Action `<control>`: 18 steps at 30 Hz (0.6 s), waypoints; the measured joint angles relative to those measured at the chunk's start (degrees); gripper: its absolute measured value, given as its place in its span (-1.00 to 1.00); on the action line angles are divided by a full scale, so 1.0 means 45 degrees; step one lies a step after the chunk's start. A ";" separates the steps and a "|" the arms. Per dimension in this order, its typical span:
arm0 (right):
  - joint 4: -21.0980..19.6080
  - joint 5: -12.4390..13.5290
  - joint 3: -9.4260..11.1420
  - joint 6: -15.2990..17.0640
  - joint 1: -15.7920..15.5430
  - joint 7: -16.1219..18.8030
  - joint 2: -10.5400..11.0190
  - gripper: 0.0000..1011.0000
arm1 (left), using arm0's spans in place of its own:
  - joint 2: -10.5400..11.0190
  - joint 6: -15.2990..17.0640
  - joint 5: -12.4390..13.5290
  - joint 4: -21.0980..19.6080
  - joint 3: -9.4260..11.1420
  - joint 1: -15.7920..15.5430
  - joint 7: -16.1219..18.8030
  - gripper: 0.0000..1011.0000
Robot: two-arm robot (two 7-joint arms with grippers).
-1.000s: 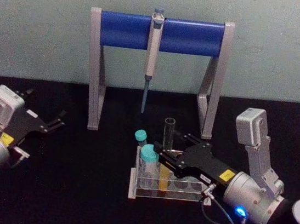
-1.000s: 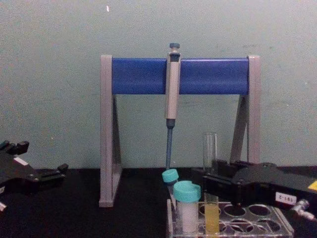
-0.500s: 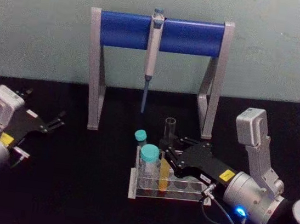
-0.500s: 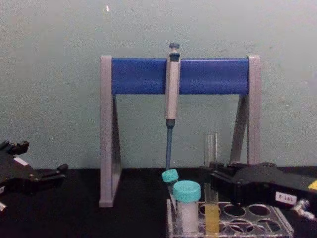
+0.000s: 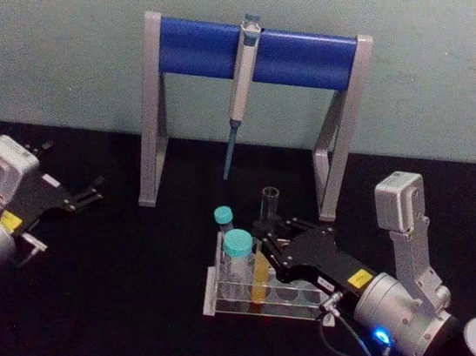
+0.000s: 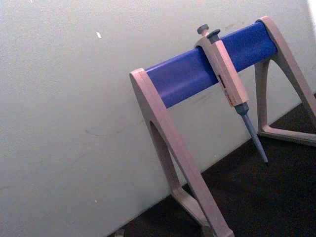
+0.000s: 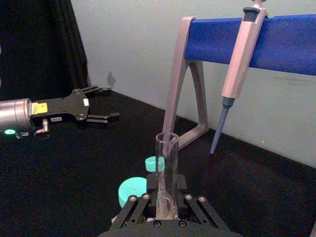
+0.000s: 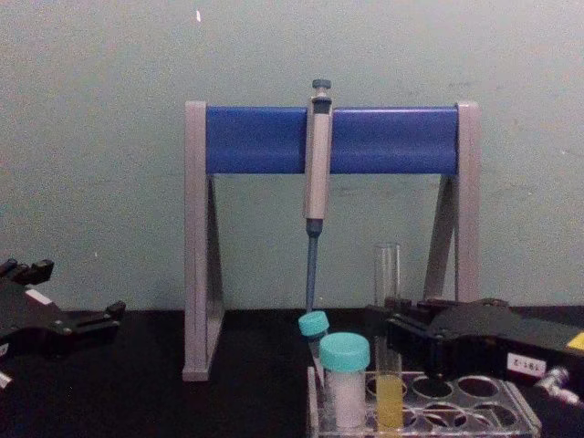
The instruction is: Pick up the test tube from the test tube rack, shake it, then place it back into the test tube rack.
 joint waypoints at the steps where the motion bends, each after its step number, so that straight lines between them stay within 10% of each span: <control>1: 0.0000 0.0000 0.0002 -0.0021 -0.0007 0.0024 -0.0005 -0.56 | 0.0000 0.0000 0.0000 0.0000 0.0001 0.0000 0.0000 0.98; 18: -0.0916 -0.0200 0.0166 0.0007 -0.0362 -0.0095 0.0239 -0.56 | 0.0000 0.0000 0.0000 0.0000 0.0001 0.0000 0.0000 0.98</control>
